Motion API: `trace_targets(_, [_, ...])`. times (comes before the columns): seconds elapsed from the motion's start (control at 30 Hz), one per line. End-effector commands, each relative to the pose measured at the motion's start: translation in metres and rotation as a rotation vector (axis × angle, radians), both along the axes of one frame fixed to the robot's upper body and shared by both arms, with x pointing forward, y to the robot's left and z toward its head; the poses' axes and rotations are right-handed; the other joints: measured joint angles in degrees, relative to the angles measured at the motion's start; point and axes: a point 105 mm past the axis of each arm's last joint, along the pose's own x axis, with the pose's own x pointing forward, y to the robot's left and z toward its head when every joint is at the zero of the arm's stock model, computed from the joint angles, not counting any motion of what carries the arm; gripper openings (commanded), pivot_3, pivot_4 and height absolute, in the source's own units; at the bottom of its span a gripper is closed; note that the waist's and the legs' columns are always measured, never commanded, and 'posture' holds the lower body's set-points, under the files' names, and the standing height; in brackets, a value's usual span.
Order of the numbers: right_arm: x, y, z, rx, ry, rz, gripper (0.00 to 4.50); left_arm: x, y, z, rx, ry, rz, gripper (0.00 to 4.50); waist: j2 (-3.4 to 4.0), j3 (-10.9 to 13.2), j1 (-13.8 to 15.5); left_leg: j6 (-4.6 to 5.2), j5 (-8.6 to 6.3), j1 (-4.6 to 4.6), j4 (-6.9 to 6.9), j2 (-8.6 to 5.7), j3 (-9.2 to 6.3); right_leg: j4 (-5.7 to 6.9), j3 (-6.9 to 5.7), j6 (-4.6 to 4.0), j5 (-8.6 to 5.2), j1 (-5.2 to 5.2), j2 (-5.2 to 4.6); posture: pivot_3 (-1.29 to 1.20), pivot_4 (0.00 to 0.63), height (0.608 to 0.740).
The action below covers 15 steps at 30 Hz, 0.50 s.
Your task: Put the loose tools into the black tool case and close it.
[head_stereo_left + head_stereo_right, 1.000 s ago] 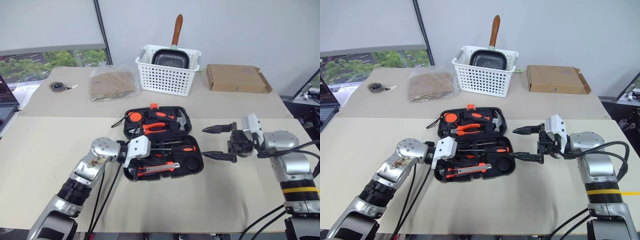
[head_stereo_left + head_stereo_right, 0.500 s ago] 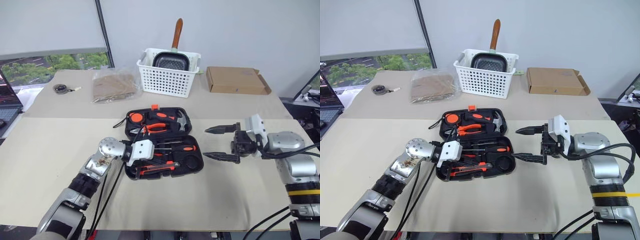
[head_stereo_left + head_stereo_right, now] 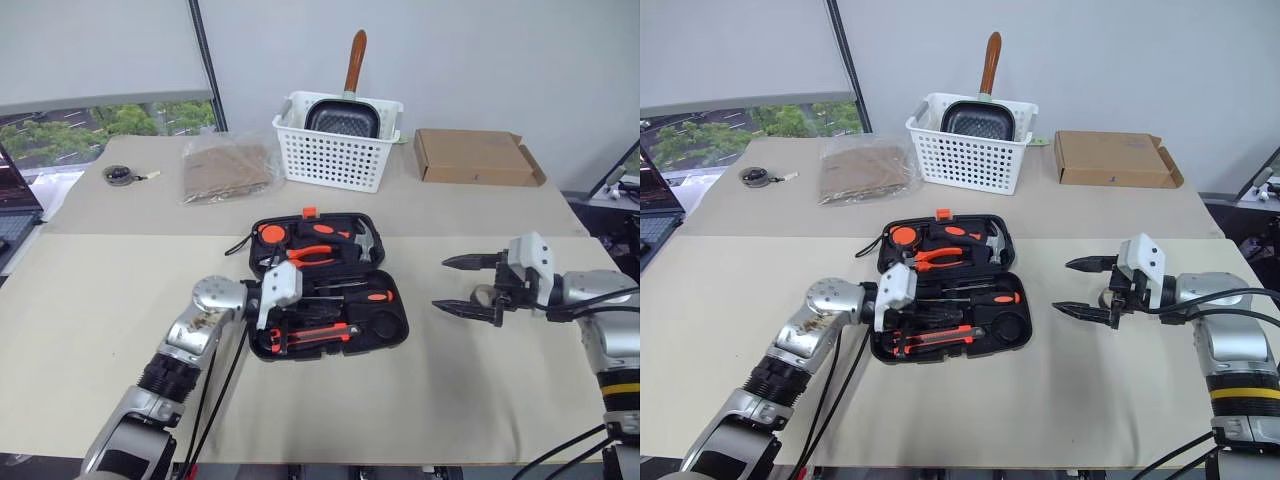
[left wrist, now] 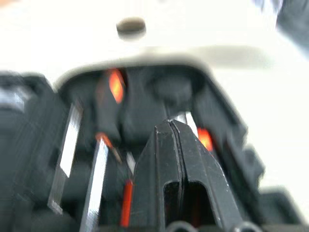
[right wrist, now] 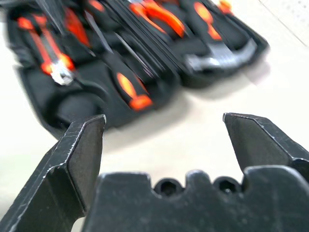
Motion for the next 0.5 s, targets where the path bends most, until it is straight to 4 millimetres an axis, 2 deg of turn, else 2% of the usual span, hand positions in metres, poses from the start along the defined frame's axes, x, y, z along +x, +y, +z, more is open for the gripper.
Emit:
trace_targets(0.03, [0.003, -0.029, 0.007, -0.113, 0.023, -0.108, 4.5, -0.014, 0.005, 0.038, -0.055, 0.003, -0.035, 1.4, 0.0, 0.0, -0.1, 0.01, -0.01, 0.02, -0.05, -0.02, 0.02, -0.05, 0.0, 0.03, -0.02, 0.02, 0.0, 0.0, 0.15, 0.7])
trace_targets(0.13, [0.002, -0.041, -0.003, -0.204, 0.082, -0.159, 4.5, -0.024, 0.007, 0.046, -0.039, 0.019, -0.045, 2.43, -0.02, 0.0, -0.3, 0.11, -0.07, 0.03, -0.1, -0.11, 0.02, -0.13, 0.03, 0.19, -0.12, 0.06, -0.09, 0.0, 0.15, 0.7])
trace_targets(0.2, [0.002, -0.043, -0.005, -0.229, 0.102, -0.168, 4.5, -0.028, 0.008, 0.047, -0.025, 0.027, -0.047, 3.11, -0.04, 0.0, -0.5, 0.48, -0.29, 0.03, -0.1, -0.13, 0.02, -0.21, 0.04, 0.25, -0.15, 0.1, -0.1, 0.0, 0.15, 0.7])
trace_targets(0.33, [-0.002, -0.05, -0.012, -0.278, 0.172, -0.194, 4.5, -0.031, 0.009, 0.049, -0.013, 0.028, -0.03, 4.44, -0.06, 0.0, -0.8, 0.53, -0.32, 0.11, -0.09, -0.13, 0.01, -0.17, 0.08, 0.27, -0.14, 0.15, -0.1, 0.0, 0.15, 0.7])
trace_targets(0.5, [0.001, -0.054, -0.019, -0.312, 0.207, -0.232, 4.5, -0.038, 0.009, 0.049, -0.007, 0.042, -0.038, 4.44, -0.07, 0.1, -1.1, 0.4, -0.24, 0.19, -0.09, -0.1, -0.03, -0.04, 0.07, 0.26, -0.15, 0.15, -0.05, 0.0, 0.15, 0.7])
